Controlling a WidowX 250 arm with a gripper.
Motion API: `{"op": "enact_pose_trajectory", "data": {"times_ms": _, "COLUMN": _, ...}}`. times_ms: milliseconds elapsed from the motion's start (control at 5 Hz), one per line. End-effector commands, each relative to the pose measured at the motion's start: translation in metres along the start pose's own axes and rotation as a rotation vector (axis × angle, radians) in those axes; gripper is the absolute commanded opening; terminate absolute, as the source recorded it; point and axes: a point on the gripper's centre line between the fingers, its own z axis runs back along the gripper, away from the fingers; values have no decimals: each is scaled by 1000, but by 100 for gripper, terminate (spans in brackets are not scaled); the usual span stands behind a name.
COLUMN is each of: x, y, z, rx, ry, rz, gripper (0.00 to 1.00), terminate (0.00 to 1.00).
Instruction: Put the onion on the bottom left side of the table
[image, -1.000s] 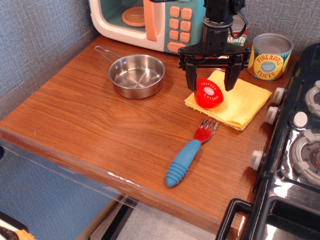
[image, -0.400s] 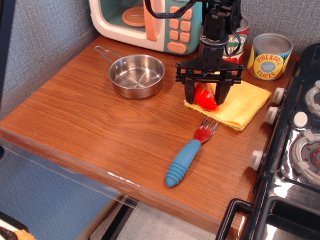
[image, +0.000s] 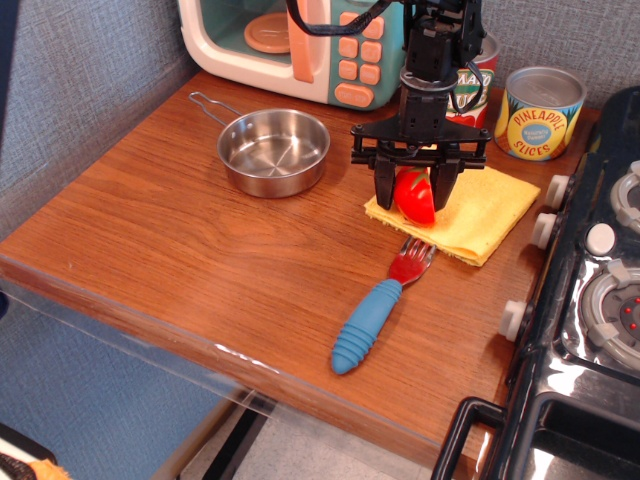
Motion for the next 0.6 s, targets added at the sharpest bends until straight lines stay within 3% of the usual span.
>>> {"op": "enact_pose_trajectory", "data": {"times_ms": 0, "x": 2, "y": 43, "z": 63, "rx": -72, "ry": -106, "rz": 62, "gripper": 0, "terminate": 0}}
{"op": "enact_pose_trajectory", "data": {"times_ms": 400, "x": -39, "y": 99, "z": 44, "rx": 9, "ry": -29, "rz": 55, "gripper": 0, "terminate": 0}}
